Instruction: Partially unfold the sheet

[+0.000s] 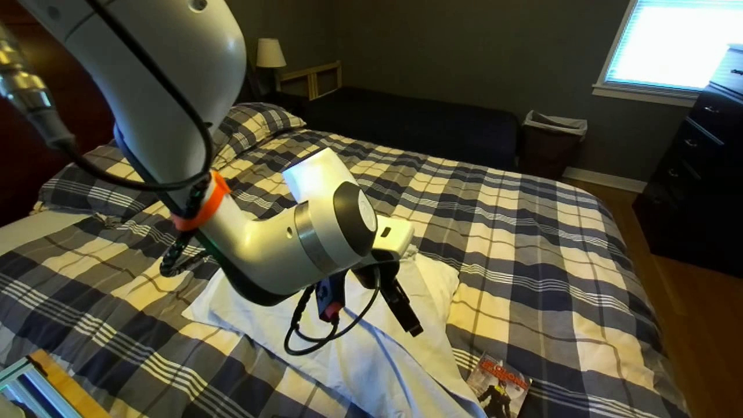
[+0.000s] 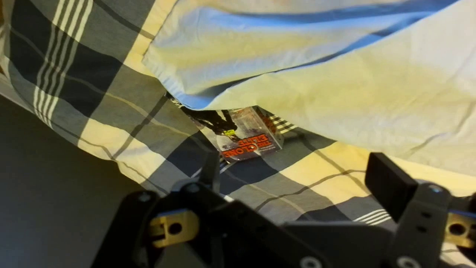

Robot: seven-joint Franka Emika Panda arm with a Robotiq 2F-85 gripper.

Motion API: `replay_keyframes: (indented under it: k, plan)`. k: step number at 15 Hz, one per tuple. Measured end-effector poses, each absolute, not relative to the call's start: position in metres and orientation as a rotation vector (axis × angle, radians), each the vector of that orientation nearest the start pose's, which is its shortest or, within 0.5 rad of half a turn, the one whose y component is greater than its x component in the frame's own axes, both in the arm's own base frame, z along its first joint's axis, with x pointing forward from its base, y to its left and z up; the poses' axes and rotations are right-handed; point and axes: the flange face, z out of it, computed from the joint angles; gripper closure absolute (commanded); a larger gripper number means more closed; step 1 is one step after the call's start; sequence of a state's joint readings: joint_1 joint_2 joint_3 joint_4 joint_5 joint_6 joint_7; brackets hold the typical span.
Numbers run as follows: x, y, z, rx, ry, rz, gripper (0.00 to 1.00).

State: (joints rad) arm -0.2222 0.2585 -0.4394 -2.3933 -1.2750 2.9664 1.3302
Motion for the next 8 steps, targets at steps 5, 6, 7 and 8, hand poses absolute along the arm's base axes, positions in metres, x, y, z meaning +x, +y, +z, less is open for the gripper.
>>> replay_keyframes:
  k: [5, 6, 7, 8]
  plan:
    - [0.435, -0.208, 0.217, -3.385, 0.832, -0.610, 0.00]
    - [0.439, -0.199, 0.215, -3.400, 0.764, -0.601, 0.00]
    - [0.442, -0.190, 0.213, -3.415, 0.699, -0.592, 0.00]
    - [0.445, -0.182, 0.211, -3.429, 0.642, -0.582, 0.00]
